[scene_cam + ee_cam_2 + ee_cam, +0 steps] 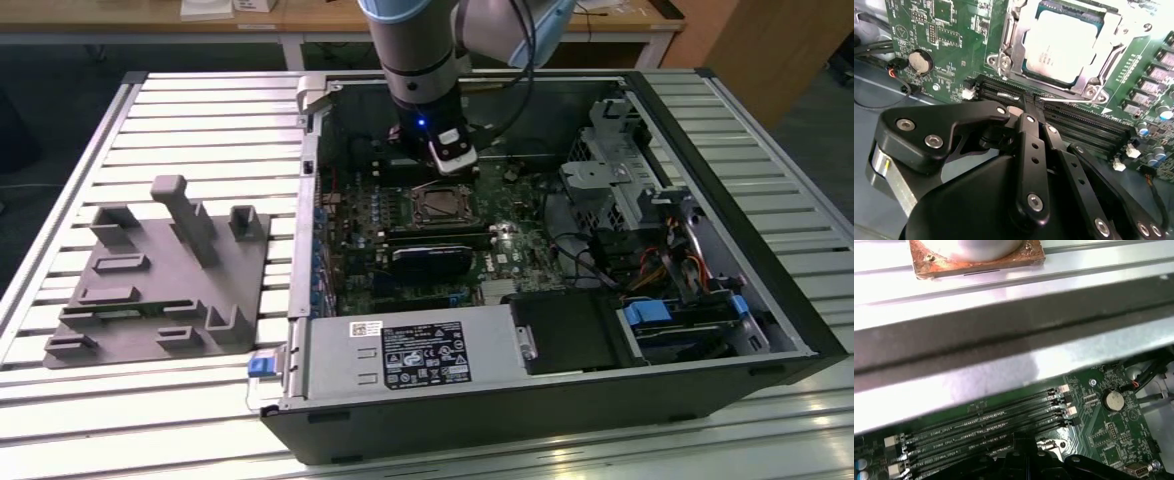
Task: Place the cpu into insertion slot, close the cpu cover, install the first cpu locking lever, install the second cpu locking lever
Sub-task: 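Install the first cpu locking lever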
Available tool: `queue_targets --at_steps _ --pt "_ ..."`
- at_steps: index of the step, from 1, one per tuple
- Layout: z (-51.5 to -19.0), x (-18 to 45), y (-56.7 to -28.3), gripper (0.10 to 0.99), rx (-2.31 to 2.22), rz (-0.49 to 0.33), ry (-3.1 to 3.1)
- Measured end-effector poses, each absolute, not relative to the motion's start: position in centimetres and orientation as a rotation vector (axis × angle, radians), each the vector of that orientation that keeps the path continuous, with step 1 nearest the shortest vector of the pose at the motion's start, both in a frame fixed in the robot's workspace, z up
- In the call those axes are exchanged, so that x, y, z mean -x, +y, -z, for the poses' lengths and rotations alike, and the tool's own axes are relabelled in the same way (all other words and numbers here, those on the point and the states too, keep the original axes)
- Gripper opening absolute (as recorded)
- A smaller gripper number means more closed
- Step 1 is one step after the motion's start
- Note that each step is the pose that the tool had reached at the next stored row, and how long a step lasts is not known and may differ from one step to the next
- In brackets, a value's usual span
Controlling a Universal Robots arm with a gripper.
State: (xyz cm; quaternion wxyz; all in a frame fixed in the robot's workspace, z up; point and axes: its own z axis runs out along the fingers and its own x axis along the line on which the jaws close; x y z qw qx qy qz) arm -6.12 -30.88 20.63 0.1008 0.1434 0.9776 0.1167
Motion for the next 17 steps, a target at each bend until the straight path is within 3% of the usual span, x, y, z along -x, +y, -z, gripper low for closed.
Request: queue_targets --at_steps 17 --pt "-20.14 6.36 -30.41 0.106 -0.536 -0.331 2.862"
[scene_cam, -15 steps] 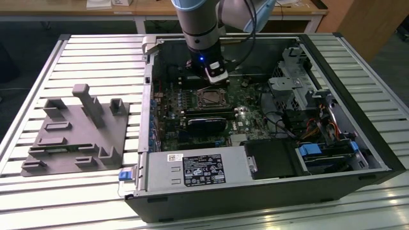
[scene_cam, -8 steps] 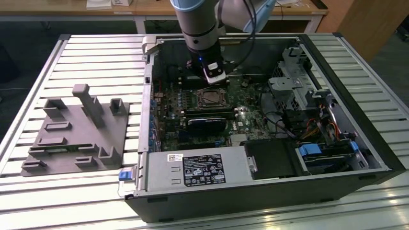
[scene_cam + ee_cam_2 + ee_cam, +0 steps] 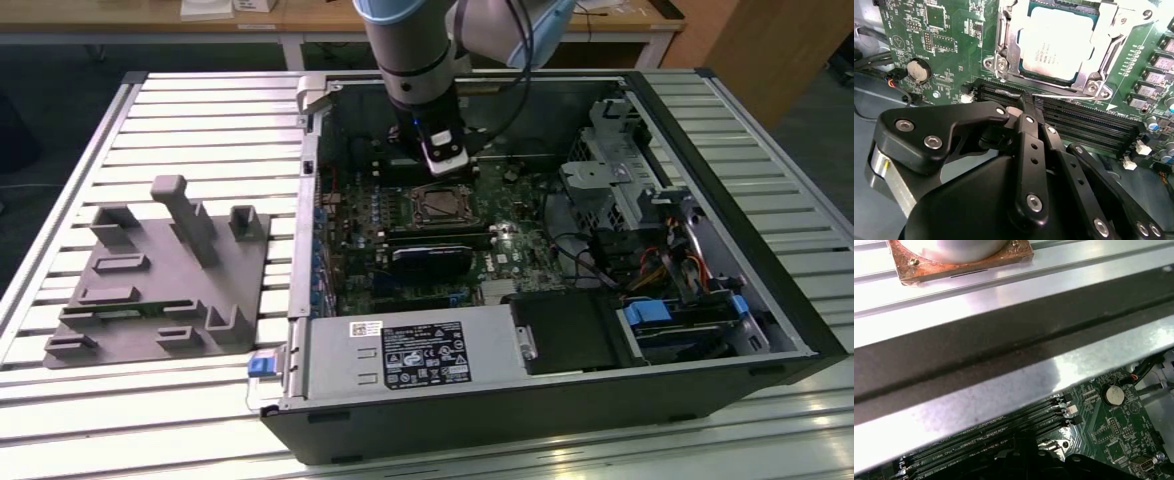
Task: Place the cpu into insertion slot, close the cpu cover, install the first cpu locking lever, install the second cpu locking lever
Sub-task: 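Install the first cpu locking lever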
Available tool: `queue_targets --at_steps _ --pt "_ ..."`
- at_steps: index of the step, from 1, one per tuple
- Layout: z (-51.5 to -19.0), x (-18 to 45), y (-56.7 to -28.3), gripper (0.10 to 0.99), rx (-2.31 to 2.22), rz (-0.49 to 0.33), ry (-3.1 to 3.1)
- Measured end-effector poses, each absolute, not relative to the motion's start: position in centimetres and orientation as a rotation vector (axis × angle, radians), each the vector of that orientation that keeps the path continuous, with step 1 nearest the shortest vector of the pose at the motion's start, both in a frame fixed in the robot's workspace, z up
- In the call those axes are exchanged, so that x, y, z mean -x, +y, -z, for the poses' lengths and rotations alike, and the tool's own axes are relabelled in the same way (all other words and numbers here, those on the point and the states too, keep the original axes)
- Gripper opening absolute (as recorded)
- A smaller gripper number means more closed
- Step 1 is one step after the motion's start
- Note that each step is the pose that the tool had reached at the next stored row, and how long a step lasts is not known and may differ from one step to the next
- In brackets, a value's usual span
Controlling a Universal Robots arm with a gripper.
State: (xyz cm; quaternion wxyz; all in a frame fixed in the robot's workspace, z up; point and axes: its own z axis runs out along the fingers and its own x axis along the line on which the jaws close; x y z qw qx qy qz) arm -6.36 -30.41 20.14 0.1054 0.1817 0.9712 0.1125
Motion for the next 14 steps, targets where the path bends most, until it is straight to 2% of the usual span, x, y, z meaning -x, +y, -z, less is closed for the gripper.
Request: queue_targets --at_steps 14 --pt "-19.43 6.36 -30.41 0.106 -0.55 -0.305 2.857"
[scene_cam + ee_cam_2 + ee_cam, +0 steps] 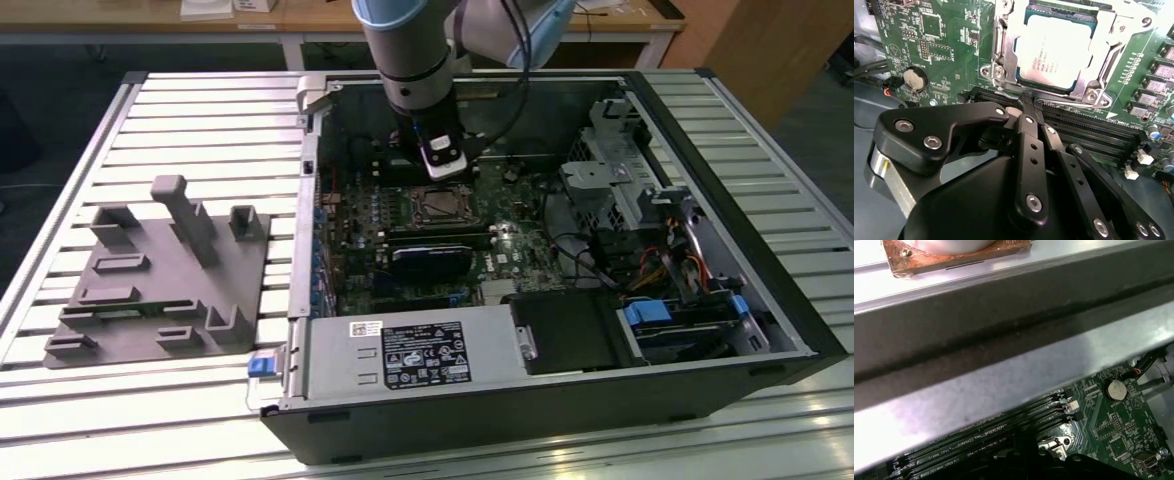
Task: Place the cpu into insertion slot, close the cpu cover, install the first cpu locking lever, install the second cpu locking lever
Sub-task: 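Install the first cpu locking lever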
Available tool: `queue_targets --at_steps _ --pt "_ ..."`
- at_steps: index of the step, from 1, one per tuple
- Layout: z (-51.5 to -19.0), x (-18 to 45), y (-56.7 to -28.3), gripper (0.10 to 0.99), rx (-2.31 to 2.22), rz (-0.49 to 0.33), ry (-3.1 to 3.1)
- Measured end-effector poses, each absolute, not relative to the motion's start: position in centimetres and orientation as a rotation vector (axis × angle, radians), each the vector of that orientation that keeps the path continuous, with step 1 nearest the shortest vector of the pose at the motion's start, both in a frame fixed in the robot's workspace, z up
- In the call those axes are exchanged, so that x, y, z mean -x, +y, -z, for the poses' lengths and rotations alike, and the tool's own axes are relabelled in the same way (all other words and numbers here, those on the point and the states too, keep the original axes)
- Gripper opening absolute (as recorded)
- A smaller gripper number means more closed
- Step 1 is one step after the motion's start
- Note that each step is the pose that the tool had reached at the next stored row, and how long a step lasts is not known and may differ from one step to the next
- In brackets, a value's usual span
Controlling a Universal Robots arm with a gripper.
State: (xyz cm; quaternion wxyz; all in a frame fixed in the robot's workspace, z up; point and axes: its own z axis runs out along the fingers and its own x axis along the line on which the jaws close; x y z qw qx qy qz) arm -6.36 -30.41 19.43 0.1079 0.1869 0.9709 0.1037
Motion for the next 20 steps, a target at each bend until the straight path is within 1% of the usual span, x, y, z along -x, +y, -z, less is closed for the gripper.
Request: queue_targets --at_steps 14,20 --pt "-18.91 6.37 -30.42 0.106 -0.556 -0.297 2.855" --pt "-18.93 6.36 -30.41 0.106 -0.556 -0.319 2.856"
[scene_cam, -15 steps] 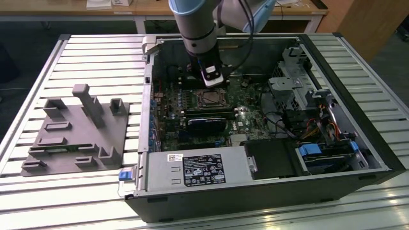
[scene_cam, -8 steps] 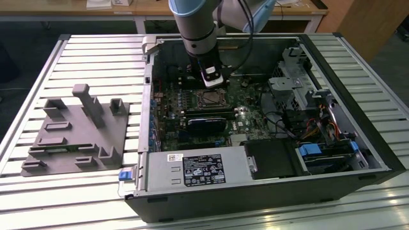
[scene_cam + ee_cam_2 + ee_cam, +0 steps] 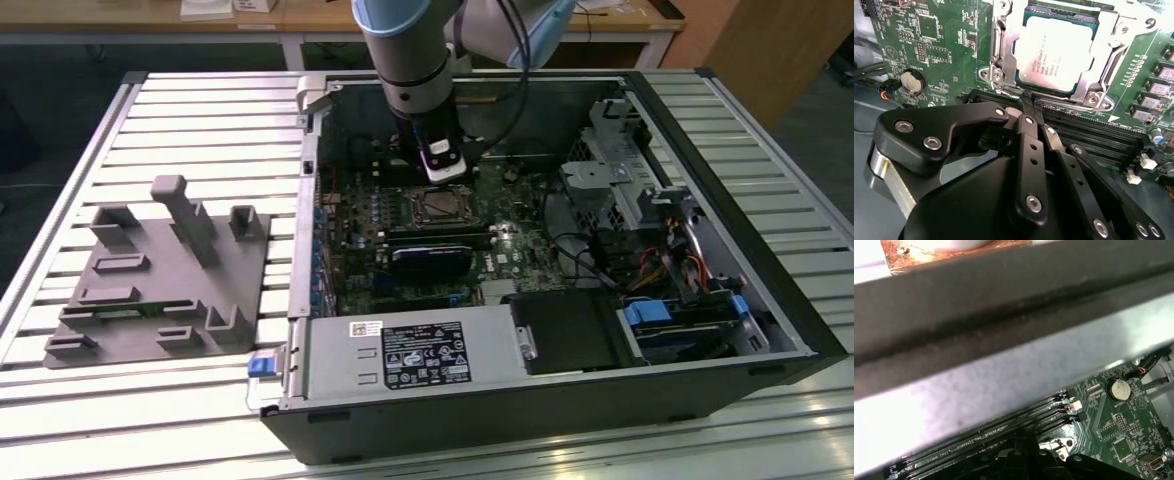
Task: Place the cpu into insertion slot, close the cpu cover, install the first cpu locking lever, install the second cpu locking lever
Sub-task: 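Install the first cpu locking lever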
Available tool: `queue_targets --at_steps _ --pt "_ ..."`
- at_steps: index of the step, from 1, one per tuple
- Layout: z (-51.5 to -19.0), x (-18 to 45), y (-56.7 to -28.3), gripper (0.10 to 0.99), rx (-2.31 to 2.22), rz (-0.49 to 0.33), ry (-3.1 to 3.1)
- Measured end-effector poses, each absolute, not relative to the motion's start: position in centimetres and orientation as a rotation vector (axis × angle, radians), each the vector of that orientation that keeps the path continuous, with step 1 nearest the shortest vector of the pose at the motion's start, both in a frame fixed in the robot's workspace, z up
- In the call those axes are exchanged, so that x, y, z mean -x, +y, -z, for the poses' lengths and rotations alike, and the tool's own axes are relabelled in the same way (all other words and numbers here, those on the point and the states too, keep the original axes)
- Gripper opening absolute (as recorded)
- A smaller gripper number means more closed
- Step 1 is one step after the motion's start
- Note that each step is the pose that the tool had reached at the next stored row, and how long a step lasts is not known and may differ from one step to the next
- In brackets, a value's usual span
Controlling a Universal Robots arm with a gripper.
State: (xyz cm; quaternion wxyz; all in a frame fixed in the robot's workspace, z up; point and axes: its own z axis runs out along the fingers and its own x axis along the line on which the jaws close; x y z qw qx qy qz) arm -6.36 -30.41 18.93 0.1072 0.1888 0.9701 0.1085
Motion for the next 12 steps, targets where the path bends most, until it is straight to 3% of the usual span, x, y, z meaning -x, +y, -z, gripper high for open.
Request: queue_targets --at_steps 12 --pt "-21.4 6.4 -30.4 0.106 -0.556 -0.319 2.856"
